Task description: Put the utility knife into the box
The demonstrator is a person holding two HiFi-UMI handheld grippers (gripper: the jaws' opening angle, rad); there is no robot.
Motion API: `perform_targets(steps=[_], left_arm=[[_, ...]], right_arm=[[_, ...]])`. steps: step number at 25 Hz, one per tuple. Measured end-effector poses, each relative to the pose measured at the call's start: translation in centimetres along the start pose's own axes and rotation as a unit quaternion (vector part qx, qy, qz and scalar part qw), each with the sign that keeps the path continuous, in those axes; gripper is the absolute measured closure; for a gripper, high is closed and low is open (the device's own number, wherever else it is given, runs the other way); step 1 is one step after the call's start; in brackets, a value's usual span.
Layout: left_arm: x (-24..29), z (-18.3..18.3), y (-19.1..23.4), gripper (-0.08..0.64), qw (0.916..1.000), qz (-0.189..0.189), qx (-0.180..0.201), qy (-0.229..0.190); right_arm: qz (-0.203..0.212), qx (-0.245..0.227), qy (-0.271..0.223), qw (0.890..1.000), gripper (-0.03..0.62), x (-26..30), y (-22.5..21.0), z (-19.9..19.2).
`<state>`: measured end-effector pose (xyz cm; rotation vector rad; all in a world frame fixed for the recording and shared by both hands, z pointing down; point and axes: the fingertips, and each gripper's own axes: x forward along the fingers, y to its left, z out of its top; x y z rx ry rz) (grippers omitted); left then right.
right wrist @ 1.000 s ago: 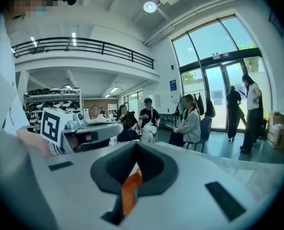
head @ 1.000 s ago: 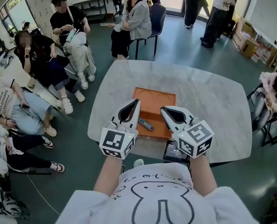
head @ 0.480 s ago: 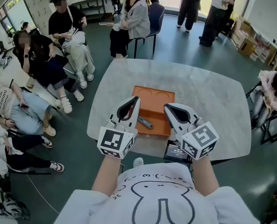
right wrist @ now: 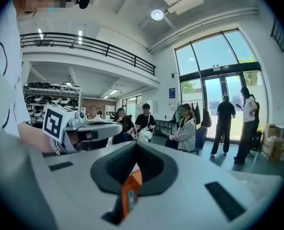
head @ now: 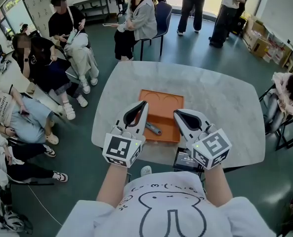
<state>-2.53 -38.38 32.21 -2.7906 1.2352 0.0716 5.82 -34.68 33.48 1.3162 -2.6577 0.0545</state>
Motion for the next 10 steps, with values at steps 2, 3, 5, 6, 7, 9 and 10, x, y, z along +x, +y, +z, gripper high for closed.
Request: perform_targets(steps=[2,3,5,6,7,9,10], left_arm=[[0.1,0.1,-0.2,0.545,1.0000,-0.001,0.001,0.000],[0.1,0.1,-0.3,0.545,1.0000,-0.002,0.002,0.001],[0.3,-0.1,-0.3,0.545,1.0000,-0.002,0.004,0.002],[0.4,-0.2,-0.3,0.545,1.0000,-0.003,0.005,0.002],[0.4,-0.3,-0.3,0.545,1.0000,-0.003,0.006,0.003],[0.4,-0.6,-0.2,0.545,1.0000,-0.004,0.006,0.004],[0.4,-0.8,-0.2,0.545,1.0000,-0.004,0.006,0.005]], right_arm=[[0.000,-0.001,0.000,1.000,0.584,-0.1,-0.1,0.1],[0.000,-0.001,0.000,1.000,0.584,-0.2,-0.1,0.0],[0.002,-0.003,0.002,1.000,0.584,-0.1,-0.2,-0.2],[0.002,-0.004,0.004,1.000,0.584,0.0,-0.2,-0.4],[0.002,-0.005,0.006,1.000,0.584,0.1,-0.3,-0.6],[0.002,-0.005,0.012,1.000,0.584,0.3,-0.3,-1.1],[0.002,-0.005,0.015,1.000,0.584,0.4,-0.3,-1.4]])
